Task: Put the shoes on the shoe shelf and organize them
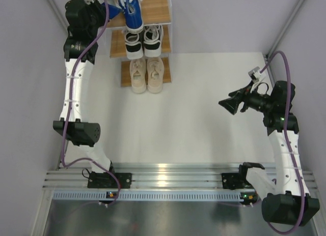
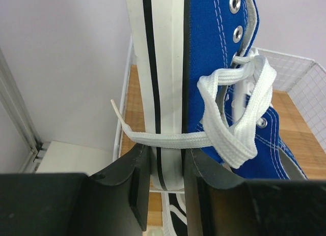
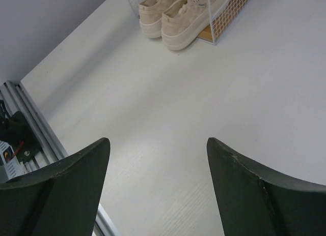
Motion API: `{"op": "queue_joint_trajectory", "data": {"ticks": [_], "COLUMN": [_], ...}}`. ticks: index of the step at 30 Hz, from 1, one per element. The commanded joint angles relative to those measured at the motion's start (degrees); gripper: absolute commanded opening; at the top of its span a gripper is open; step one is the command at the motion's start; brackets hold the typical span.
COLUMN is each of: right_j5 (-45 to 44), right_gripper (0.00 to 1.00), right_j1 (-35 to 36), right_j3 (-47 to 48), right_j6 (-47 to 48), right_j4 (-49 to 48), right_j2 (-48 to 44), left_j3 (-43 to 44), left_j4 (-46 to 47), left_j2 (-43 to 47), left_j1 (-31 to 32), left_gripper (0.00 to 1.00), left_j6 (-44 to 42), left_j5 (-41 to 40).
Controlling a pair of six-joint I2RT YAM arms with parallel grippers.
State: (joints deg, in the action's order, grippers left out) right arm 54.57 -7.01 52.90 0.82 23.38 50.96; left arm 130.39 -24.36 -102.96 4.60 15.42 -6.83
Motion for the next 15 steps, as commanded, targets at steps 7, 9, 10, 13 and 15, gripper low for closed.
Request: {"op": "queue_joint_trajectory", "data": {"ticks": [7,9,10,13,15], "right_j5": [1.3,1.3,1.3,1.3,1.3], "right_gripper": [0.77,0.77,0.77,0.77,0.77], "right_j1": [-1.3,-1.4,-1.5,-1.9,-2.1], "right_j3": [0.7,0.9,1.0,1.0,0.8], "right_j6": [-0.5,-0.5,-0.5,-0.5,-0.6], "right_j4": [-2.7,-2.7,-2.7,-2.8,-2.8], "right_j2": [-1.3,-1.4,-1.5,-1.8,-1.9], "left_j3": [1.3,1.2,1.2,1.2,1.2], "left_j4": [17.8,18.6,19.0,20.5,21.4], "left_j2": [-3.8,-5.1,-5.4,-6.5,-6.9], "left_j1": [0.2,0.3,0.4,0.4,0.5], "left_gripper": [0.00,0.00,0.00,0.00,0.00], "left_j6": [-1.7,-2.1,-2.1,-1.4,0.0], "left_j5": [-5.3,-6.0,-6.2,-5.7,-5.0]}}
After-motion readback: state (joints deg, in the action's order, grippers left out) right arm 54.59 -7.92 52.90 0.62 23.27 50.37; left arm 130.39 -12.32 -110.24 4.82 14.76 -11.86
